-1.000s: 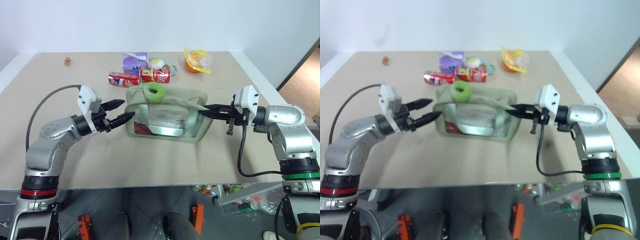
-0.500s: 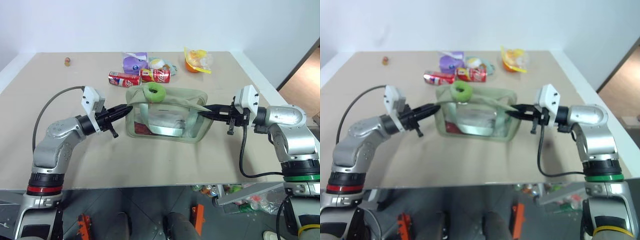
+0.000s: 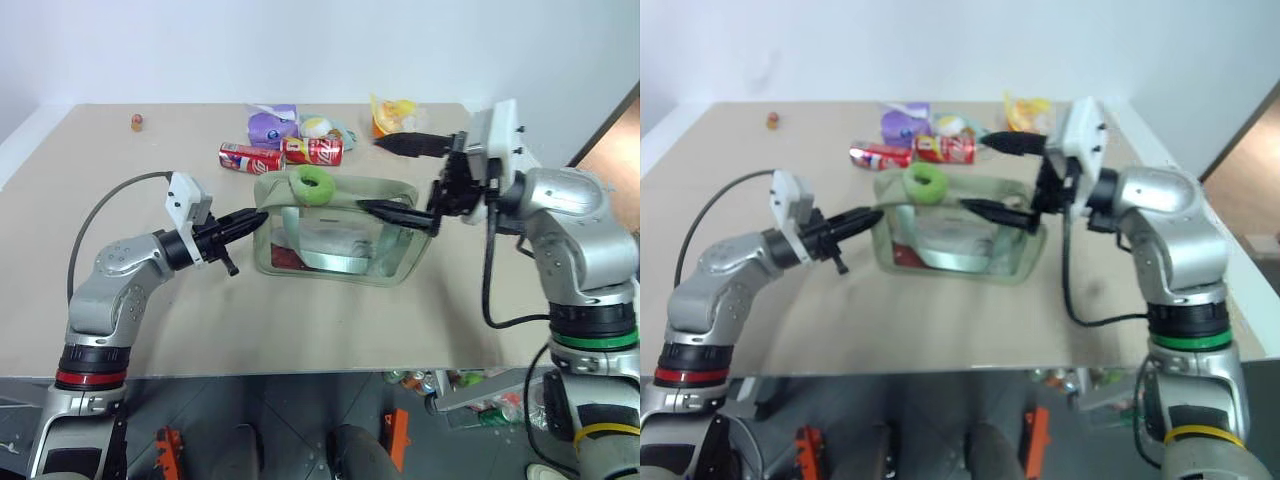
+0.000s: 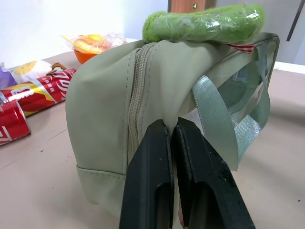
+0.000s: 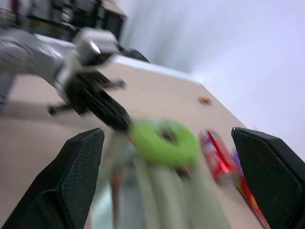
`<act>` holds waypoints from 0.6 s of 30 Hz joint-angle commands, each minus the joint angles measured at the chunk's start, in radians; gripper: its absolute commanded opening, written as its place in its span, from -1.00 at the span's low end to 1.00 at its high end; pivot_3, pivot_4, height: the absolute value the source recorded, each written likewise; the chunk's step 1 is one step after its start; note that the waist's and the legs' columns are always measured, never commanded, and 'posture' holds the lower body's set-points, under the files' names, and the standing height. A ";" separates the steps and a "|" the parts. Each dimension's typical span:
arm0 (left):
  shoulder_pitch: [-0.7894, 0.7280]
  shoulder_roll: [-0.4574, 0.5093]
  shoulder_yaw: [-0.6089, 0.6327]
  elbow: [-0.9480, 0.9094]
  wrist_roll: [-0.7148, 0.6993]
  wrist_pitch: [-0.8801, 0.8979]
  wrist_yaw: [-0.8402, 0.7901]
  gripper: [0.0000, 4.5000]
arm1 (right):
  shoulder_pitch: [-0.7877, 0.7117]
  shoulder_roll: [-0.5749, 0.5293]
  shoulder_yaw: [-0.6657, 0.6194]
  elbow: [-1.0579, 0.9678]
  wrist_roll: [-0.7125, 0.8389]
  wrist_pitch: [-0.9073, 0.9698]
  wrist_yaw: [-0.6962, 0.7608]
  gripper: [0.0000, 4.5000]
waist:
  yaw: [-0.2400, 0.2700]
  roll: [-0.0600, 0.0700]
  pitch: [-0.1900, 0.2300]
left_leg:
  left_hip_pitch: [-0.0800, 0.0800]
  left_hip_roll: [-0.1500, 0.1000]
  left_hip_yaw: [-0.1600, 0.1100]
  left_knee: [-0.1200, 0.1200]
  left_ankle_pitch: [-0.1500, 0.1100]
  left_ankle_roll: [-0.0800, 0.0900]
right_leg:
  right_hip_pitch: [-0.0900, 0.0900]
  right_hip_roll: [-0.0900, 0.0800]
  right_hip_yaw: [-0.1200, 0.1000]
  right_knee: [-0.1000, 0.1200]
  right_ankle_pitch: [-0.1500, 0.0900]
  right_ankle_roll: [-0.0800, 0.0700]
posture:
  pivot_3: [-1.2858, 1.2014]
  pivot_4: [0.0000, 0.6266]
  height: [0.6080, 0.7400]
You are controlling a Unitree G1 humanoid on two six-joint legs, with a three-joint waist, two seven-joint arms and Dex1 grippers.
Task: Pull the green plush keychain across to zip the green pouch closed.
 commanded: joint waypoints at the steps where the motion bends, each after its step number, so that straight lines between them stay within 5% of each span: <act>1: -0.004 -0.011 -0.008 -0.039 -0.005 -0.004 0.005 -1.00 | -0.061 0.048 0.084 -0.007 -0.099 -0.070 -0.029 0.99 | 0.000 0.000 0.000 | 0.000 0.000 0.000 0.000 0.000 0.000 | 0.000 0.000 0.000 0.000 0.000 0.000 | 0.03 -0.52 1.00; 9: 0.002 -0.036 -0.005 -0.078 -0.016 0.017 0.038 -1.00 | -0.108 0.094 0.140 0.218 -0.223 -0.210 -0.010 0.99 | 0.015 0.000 0.000 | -0.001 -0.001 0.000 0.000 0.000 0.000 | 0.000 -0.002 -0.001 -0.001 0.000 0.000 | 0.03 -0.52 1.00; 18: 0.014 -0.033 -0.003 -0.086 -0.007 0.015 0.051 -1.00 | -0.098 0.101 0.117 0.231 -0.207 -0.227 0.015 -0.29 | 0.015 0.000 0.000 | -0.001 -0.001 -0.001 -0.001 0.000 0.000 | -0.001 -0.001 -0.001 -0.001 0.000 0.000 | 0.03 -0.52 1.00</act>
